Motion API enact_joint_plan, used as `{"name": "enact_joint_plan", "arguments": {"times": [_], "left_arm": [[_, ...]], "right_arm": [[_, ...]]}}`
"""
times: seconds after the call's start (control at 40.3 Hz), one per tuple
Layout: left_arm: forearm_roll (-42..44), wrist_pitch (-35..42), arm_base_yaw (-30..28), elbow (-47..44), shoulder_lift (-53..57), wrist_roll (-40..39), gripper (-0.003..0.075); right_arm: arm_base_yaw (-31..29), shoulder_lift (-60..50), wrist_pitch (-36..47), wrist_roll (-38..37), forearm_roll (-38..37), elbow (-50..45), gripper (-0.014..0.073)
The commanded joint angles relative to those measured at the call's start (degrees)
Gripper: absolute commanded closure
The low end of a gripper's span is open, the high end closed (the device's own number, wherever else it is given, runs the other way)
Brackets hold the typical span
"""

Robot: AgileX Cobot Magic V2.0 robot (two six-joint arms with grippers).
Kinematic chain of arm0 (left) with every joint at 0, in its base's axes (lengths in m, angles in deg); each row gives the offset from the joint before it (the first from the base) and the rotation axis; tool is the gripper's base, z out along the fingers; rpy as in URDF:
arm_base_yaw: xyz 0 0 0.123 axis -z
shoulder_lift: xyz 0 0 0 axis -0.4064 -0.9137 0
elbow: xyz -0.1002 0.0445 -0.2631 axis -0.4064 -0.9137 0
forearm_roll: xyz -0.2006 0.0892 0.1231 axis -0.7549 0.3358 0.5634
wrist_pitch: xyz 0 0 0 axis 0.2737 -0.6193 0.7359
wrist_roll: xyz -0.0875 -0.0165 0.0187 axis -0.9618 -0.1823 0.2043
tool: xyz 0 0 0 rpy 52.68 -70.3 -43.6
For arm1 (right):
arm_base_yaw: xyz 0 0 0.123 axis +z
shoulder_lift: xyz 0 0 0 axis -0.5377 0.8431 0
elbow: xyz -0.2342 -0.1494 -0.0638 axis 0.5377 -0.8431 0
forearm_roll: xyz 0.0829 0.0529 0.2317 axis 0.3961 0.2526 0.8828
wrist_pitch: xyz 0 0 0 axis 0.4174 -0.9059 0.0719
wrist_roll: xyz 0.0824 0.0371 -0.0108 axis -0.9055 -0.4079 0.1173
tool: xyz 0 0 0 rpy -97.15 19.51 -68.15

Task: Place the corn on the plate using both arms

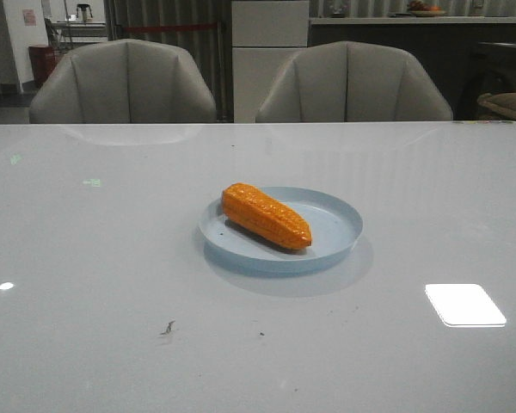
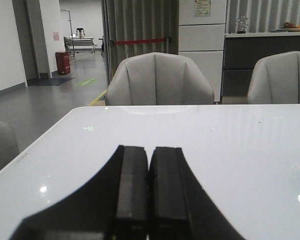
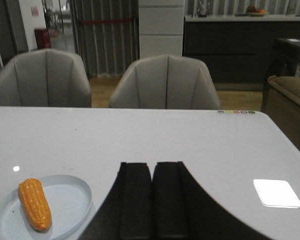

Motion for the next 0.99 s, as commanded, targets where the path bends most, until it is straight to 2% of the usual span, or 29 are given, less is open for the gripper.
{"name": "enact_joint_plan", "arguments": {"times": [0.0,0.174,0.347,0.447,0.968], "left_arm": [[-0.52,4.48,-0.06,-2.13,1.14,-0.39,0.0626],[-0.52,4.59,-0.06,-2.13,1.14,-0.39,0.0626],[-0.52,4.59,-0.06,-2.13,1.14,-0.39,0.0626],[-0.52,4.59,-0.06,-2.13,1.14,-0.39,0.0626],[-0.52,4.59,-0.06,-2.13,1.14,-0.39,0.0626]], "right_arm": [[0.11,-5.44,6.40,-2.10,0.31,-3.42,0.0558],[0.17,-7.43,14.09,-2.32,0.31,-10.44,0.0558],[0.17,-7.43,22.38,-2.32,0.31,-21.51,0.0558],[0.17,-7.43,19.08,-2.32,0.31,-21.44,0.0558],[0.17,-7.43,18.36,-2.32,0.31,-21.69,0.0558]]}}
